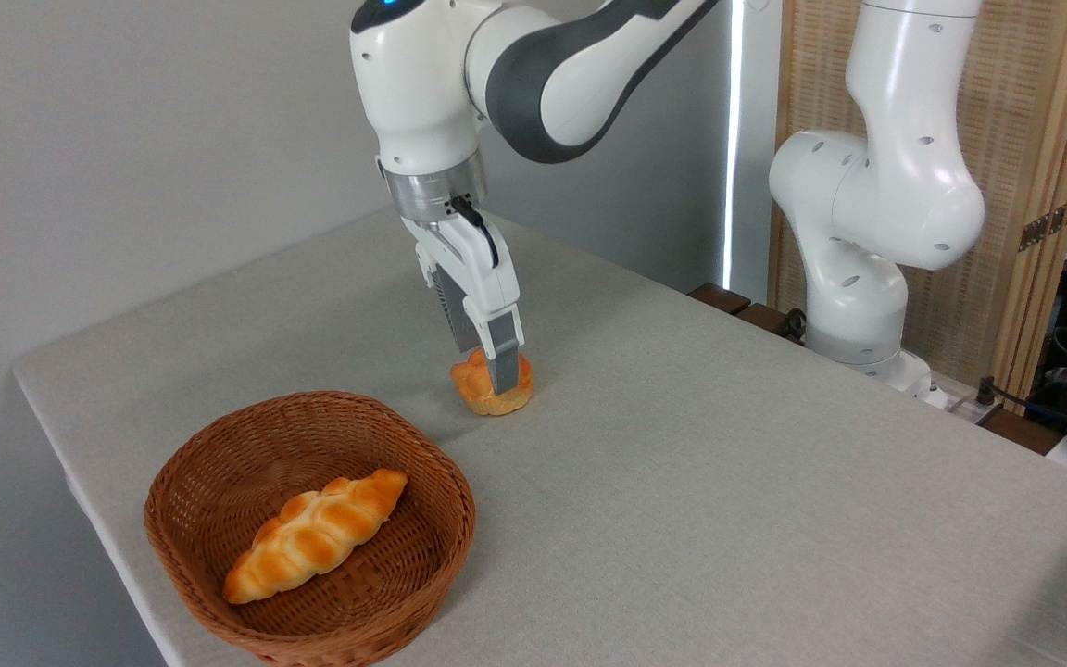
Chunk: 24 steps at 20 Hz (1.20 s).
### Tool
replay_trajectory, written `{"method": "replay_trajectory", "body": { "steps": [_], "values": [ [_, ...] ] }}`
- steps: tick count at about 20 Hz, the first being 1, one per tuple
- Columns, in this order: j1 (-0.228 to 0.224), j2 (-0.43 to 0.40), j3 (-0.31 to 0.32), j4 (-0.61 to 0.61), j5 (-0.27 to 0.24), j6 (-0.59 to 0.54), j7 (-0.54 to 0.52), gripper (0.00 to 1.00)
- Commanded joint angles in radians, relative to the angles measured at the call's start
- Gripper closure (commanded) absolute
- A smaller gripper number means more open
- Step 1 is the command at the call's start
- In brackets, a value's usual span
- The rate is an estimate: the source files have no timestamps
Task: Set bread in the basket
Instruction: 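Lower the open gripper down around the round bread roll, then close the gripper on the round bread roll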
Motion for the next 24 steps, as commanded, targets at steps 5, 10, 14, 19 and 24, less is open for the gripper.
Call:
{"method": "replay_trajectory", "body": {
  "steps": [5, 10, 14, 19, 24],
  "values": [
    [-0.006, 0.006, -0.05, -0.093, -0.015, 0.115, -0.021, 0.0],
    [-0.006, 0.007, -0.052, -0.101, -0.011, 0.117, -0.016, 0.07],
    [-0.006, 0.011, -0.052, -0.099, -0.006, 0.115, -0.012, 0.38],
    [-0.006, 0.009, -0.052, -0.099, -0.006, 0.109, -0.01, 0.72],
    [-0.006, 0.009, -0.052, -0.096, -0.006, 0.108, -0.01, 0.76]
  ]
}}
